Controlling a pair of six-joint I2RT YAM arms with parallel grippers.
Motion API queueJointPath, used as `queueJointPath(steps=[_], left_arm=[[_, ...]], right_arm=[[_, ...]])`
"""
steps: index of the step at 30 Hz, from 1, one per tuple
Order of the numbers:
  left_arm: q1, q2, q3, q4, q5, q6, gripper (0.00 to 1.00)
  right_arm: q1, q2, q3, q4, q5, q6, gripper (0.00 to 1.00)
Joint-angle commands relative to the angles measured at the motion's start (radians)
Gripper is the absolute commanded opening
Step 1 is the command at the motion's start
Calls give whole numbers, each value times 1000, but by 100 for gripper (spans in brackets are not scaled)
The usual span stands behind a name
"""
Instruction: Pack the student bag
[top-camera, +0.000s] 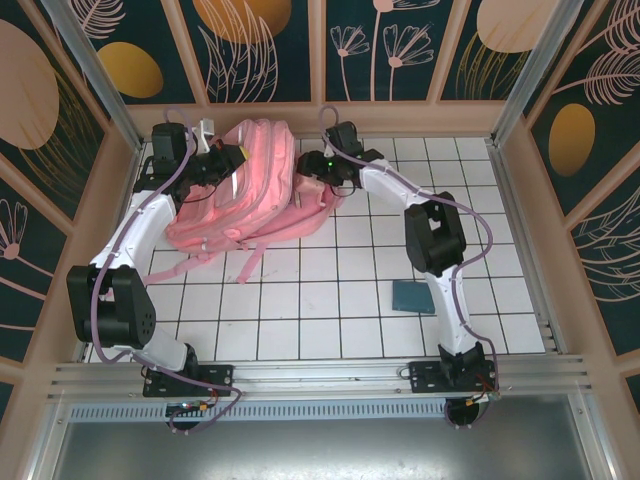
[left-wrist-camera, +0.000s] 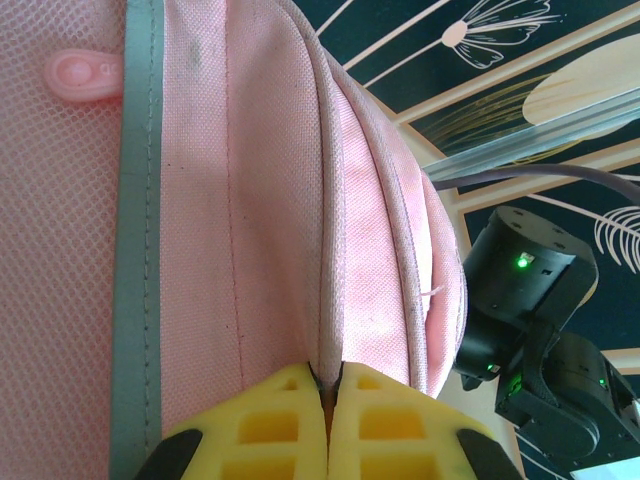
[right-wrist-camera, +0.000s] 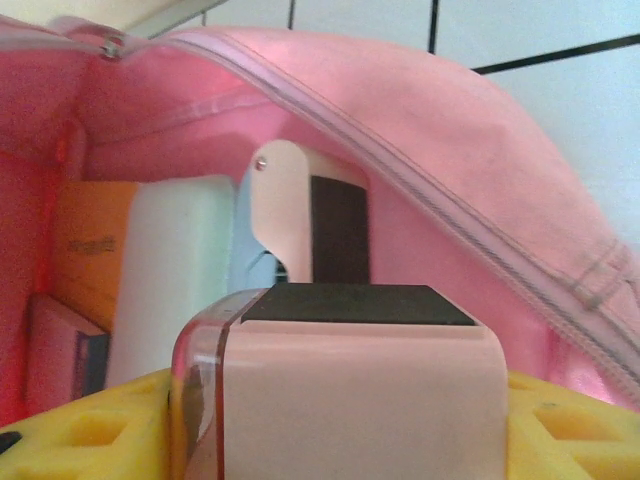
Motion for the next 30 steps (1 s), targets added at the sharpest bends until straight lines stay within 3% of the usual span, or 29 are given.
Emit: queueJointPath(steps=[1, 10, 14, 16, 25, 30], left_arm=[[-4, -31, 27, 67, 55, 11, 0], [-3, -37, 26, 64, 54, 12, 0], [-3, -45, 24, 55, 51, 18, 0], [-3, -49, 26, 50, 49, 21, 0], [-3, -57, 17, 50, 48, 20, 0], [-3, -59, 10, 51, 49, 22, 0]], right_arm=[[11, 0, -14, -57, 75, -72, 59], [46, 115, 137, -223, 194, -167, 61], [66, 149, 221, -276, 220, -187, 83], [71, 136, 229, -276, 221, -190, 98], [54, 13, 217, -266, 248, -186, 99], [44, -66, 145, -218, 177, -199, 98]])
